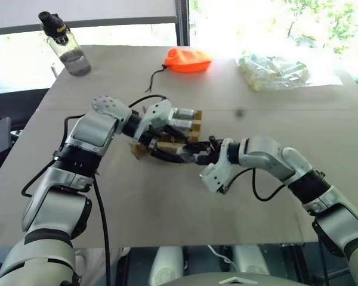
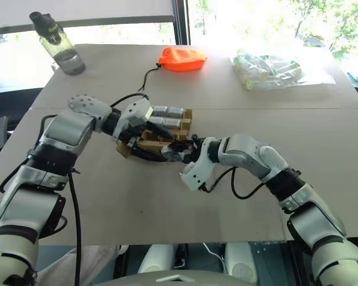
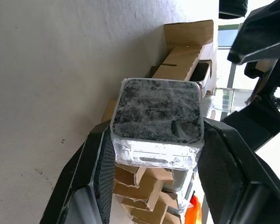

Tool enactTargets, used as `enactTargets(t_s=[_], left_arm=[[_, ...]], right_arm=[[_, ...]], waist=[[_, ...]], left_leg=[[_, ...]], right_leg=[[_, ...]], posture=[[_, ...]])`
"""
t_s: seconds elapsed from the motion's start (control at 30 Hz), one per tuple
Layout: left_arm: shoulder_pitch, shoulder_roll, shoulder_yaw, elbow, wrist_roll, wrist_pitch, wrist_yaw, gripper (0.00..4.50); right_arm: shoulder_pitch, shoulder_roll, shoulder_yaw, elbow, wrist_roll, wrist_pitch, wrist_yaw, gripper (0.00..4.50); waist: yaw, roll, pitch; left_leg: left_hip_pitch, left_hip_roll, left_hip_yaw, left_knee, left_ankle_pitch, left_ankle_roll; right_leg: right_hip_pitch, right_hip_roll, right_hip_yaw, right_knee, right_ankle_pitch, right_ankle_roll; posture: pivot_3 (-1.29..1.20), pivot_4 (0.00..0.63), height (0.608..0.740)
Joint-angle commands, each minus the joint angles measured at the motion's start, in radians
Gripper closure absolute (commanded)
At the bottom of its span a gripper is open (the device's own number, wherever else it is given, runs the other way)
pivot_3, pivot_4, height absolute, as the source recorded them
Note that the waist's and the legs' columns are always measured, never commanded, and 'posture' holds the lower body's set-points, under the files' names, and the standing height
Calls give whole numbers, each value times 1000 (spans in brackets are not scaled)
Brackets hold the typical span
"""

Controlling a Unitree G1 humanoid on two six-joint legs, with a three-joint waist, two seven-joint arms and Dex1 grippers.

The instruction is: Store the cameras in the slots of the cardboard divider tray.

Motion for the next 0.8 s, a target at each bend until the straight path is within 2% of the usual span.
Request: enactTargets(t_s=[0.03, 0.47, 0.5, 0.6, 0.67, 0.7, 0.73, 0.8], left_arm=[[-8, 26, -8, -35, -10, -3, -5, 575], [-24, 32, -41, -12, -6, -25, -5, 575], [-23, 35, -44, -17, -11, -25, -5, 1115], [-19, 43, -48, -33, -36, -10, -5, 2331], [-19, 39, -45, -26, -23, -16, -5, 2949], [-19, 37, -43, -22, -17, -18, -5, 3538], [-19, 35, -42, -20, -14, -19, -5, 3704], [-19, 30, -38, -21, -11, -16, -5, 3720]], right_arm=[[-35, 4, -11, -12, -7, -4, -27, 2574], [-54, 31, -1, -16, -8, -9, -31, 2574], [-55, 31, -2, -16, -7, -8, -30, 2574], [-57, 35, -3, -22, -1, -8, -28, 2574], [-56, 38, -2, -24, 2, -7, -26, 2574], [-55, 39, -1, -24, 3, -7, -24, 2574], [-54, 39, 0, -24, 5, -7, -23, 2574], [-49, 37, 2, -26, 12, 2, -12, 2574]], waist=[[0, 0, 0], [0, 0, 0], [0, 0, 0], [0, 0, 0], [0, 0, 0], [0, 0, 0], [1, 0, 0], [1, 0, 0]], left_leg=[[0, 0, 0, 0, 0, 0], [0, 0, 0, 0, 0, 0], [0, 0, 0, 1, 0, 0], [0, 0, 0, 1, 0, 0], [0, 0, 0, 1, 0, 0], [0, 0, 0, 1, 0, 0], [0, 0, 0, 1, 0, 0], [0, 0, 0, 1, 0, 0]], right_leg=[[0, 0, 0, 0, 0, 0], [0, 0, 0, 0, 0, 0], [0, 0, 0, 0, 0, 0], [0, 0, 0, 1, 0, 0], [0, 0, 0, 1, 0, 0], [0, 0, 0, 1, 0, 0], [0, 0, 0, 1, 0, 0], [0, 0, 0, 1, 0, 0]], posture=[[0, 150, 726], [0, 150, 726], [0, 150, 726], [0, 150, 726], [0, 150, 726], [0, 150, 726], [0, 150, 726], [0, 150, 726]])
